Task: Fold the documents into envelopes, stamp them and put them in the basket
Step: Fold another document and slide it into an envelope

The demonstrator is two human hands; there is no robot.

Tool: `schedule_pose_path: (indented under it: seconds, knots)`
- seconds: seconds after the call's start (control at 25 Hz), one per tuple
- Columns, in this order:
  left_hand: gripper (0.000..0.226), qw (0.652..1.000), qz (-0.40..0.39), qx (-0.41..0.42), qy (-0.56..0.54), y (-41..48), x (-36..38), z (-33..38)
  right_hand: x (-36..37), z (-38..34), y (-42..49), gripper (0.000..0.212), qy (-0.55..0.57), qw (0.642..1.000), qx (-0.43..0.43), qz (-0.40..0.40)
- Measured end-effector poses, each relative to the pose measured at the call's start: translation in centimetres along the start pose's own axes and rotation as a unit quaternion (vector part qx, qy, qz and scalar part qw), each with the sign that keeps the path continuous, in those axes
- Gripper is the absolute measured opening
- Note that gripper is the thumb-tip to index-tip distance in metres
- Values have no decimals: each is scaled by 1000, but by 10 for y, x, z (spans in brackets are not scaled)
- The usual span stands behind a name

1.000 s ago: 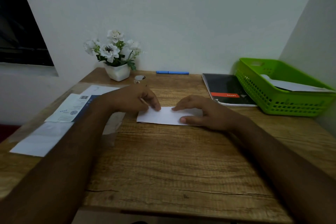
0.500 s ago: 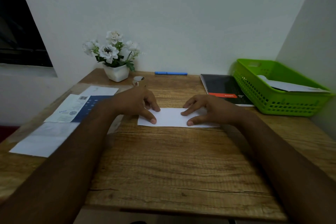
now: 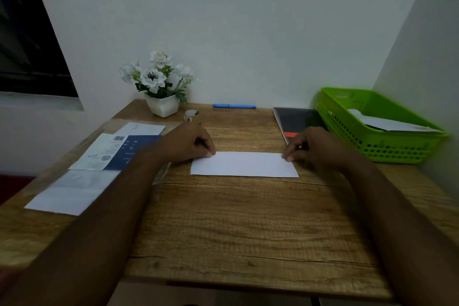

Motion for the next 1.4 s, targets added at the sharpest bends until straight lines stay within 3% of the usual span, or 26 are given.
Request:
schedule_pose_path:
  seconds: [0.2,0.4,0.56,0.8,1.04,1.28,1.4]
  knots:
    - [10,999,35,11,3,-2,6,8,8,-20,-3,20,55,986,-26,154]
    - [11,997,47,18,55,-1,14,19,32,-45,2,26,-35,985,-102,138]
    - [14,994,53,23,89,-2,24,27,34,-46,1,24,-28,983,-104,150]
    - [11,989,89,18,117,-17,29,48,21,-52,-25,17,-16,954,-128,272]
    - [9,984,153,4,87,-58,24,64,46,-100,-34,27,-17,961,-194,197]
    - [8,965,247,-88,-29,-115,-27,40,67,-162,-31,14,49,955,-229,182]
    - [21,975,193,-104,-24,-152,-64,9,92,-213,-26,19,28,961,-253,110]
Point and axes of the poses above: each hand's wrist, its own y-axis towards the middle knuckle, its own x-axis out of the palm, z = x × y, the point moved 6 cm from there along y, towards the middle knuckle, and after that the axes turned 2 degrees about -z, right-handed, at the moved point
